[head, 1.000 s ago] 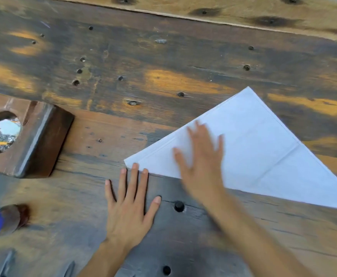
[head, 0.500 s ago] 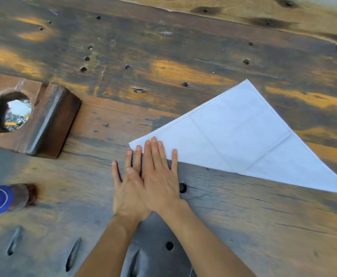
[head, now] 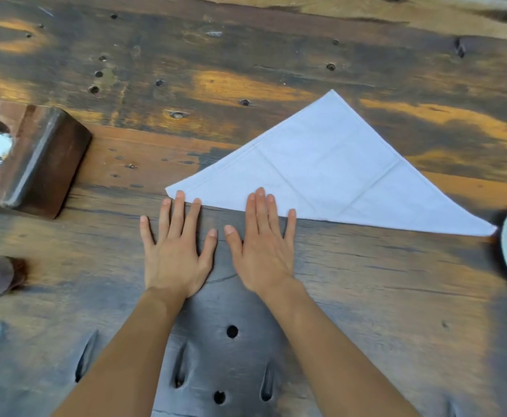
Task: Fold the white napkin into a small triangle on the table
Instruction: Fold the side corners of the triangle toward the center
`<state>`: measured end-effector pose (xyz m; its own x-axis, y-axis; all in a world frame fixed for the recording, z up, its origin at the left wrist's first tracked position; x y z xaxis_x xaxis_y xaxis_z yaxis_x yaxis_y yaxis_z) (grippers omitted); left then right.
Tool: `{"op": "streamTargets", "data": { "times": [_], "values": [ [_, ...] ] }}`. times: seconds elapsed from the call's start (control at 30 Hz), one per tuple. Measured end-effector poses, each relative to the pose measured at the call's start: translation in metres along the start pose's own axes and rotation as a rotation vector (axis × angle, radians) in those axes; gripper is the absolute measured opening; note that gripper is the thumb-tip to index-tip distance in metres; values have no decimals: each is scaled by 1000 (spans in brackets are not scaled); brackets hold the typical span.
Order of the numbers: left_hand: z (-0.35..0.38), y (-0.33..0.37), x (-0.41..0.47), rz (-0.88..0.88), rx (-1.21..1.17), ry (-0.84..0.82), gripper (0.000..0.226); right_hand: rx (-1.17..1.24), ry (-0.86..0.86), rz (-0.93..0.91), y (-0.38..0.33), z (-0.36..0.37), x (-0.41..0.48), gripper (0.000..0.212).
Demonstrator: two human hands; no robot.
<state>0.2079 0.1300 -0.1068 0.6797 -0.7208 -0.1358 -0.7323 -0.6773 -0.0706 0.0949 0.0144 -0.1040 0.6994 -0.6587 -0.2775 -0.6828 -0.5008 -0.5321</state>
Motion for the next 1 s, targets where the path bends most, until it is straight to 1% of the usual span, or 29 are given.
{"op": "streamTargets", "data": {
  "times": [0.1, 0.2, 0.37, 0.43, 0.5, 0.57, 0.6, 0.67, 0.73, 0.77, 0.9, 1.0],
  "values": [
    [0, -1, 0, -4, -10, 10, 72, -41, 28, 25, 32, -17, -9, 74],
    [1, -2, 1, 1, -17, 19, 71, -80, 15, 26, 58, -30, -16, 73],
    [-2, 1, 0, 10, -5, 19, 70, -80, 3, 15, 62, -30, -19, 71],
    [-8, 4, -4, 20, 14, 66, 67, -80, 11, 22, 59, -30, -20, 71],
    [-16, 14, -9, 62, 49, 171, 61, -81, 25, 24, 60, -29, -21, 71],
    [-25, 39, -11, 130, 39, 255, 58, -78, 38, 19, 60, -29, -20, 70],
    [-29, 58, -10, 178, 12, 252, 57, -78, 41, 15, 59, -29, -20, 70],
    [-27, 96, -9, 266, -23, 143, 59, -89, 33, 8, 59, -29, -20, 68],
    [-15, 115, -10, 267, -4, 15, 61, -104, 13, 10, 60, -30, -20, 68],
    [-11, 115, -10, 242, 8, -16, 63, -108, 6, 9, 61, -31, -20, 68],
    [-8, 106, -10, 210, 18, -17, 64, -111, 11, -12, 66, -36, -21, 73],
    [-8, 102, -8, 213, 53, -43, 63, -87, 57, 22, 81, -43, -26, 78]
  ]
}}
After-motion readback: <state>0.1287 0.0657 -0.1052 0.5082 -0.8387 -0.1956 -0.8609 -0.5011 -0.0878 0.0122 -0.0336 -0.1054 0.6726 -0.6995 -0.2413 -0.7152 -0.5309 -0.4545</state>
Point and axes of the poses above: each hand's wrist, its own x-axis towards the middle knuckle, its own z-axis out of the palm, y = z × x, the point moved 7 cm from there along x, towards the middle knuckle, and after that the axes turned 15 degrees about x, right-handed, at the moved point
